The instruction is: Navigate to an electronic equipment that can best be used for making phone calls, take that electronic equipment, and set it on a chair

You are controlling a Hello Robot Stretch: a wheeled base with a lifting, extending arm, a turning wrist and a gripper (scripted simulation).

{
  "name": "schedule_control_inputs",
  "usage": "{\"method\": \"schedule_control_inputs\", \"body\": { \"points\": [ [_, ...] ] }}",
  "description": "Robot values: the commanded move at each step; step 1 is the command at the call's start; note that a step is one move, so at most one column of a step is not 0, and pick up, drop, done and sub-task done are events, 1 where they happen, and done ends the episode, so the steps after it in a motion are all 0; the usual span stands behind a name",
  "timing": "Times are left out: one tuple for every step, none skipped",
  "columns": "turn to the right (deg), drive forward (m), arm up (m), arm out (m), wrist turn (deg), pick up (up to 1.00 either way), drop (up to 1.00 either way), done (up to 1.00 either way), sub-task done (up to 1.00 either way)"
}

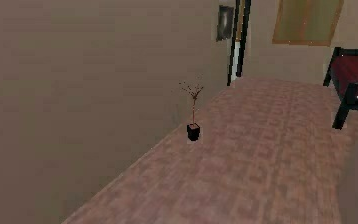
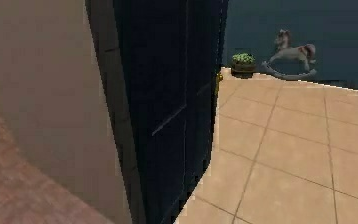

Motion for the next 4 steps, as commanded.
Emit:
{"method": "schedule_control_inputs", "body": {
  "points": [
    [0.0,0.3,0.0,0.0,0.0,0.0,0.0,0.0,0.0],
    [21.0,0.0,0.0,0.0,0.0,0.0,0.0,0.0,0.0],
    [0.0,1.0,0.0,0.0,0.0,0.0,0.0,0.0,0.0],
    [0.0,1.0,0.0,0.0,0.0,0.0,0.0,0.0,0.0]
  ]
}}
